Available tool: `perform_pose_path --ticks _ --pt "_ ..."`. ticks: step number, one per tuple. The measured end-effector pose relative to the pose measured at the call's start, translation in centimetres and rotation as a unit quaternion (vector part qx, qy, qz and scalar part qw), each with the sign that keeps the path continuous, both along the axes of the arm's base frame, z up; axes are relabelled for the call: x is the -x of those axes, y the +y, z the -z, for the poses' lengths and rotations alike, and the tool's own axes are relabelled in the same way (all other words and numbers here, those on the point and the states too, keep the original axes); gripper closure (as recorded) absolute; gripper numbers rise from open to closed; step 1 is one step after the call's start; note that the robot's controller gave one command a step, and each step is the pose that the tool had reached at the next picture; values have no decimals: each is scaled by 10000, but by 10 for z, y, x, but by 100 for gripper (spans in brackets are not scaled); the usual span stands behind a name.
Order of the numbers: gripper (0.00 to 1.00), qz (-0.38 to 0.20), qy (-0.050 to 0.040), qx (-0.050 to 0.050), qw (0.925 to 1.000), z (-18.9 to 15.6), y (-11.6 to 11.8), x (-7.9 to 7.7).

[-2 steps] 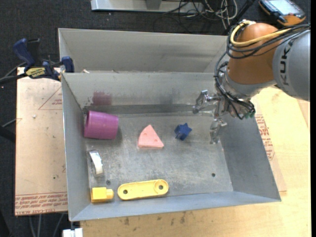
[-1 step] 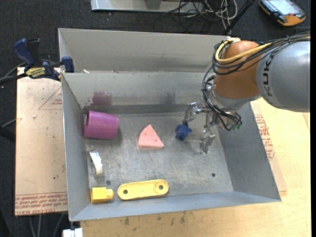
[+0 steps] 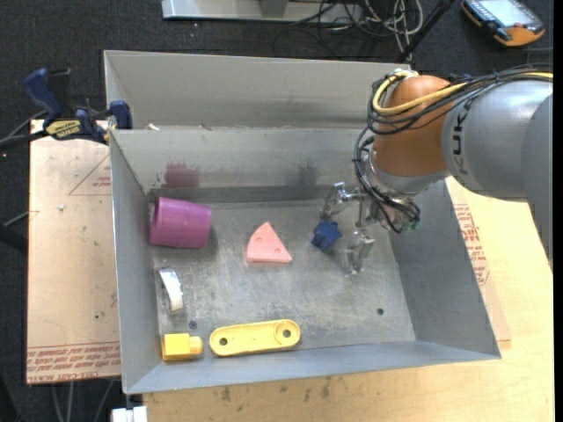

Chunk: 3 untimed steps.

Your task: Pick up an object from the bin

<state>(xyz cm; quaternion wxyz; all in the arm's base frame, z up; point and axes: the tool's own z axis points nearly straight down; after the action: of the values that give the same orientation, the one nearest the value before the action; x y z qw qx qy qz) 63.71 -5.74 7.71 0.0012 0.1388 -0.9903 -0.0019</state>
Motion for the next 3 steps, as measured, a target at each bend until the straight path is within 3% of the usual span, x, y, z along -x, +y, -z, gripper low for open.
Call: perform_pose_path --ticks 1,3 --pt "100 1543 -109 10 9880 -1 23 8" --pt "100 1540 -99 11 9880 -2 23 9"
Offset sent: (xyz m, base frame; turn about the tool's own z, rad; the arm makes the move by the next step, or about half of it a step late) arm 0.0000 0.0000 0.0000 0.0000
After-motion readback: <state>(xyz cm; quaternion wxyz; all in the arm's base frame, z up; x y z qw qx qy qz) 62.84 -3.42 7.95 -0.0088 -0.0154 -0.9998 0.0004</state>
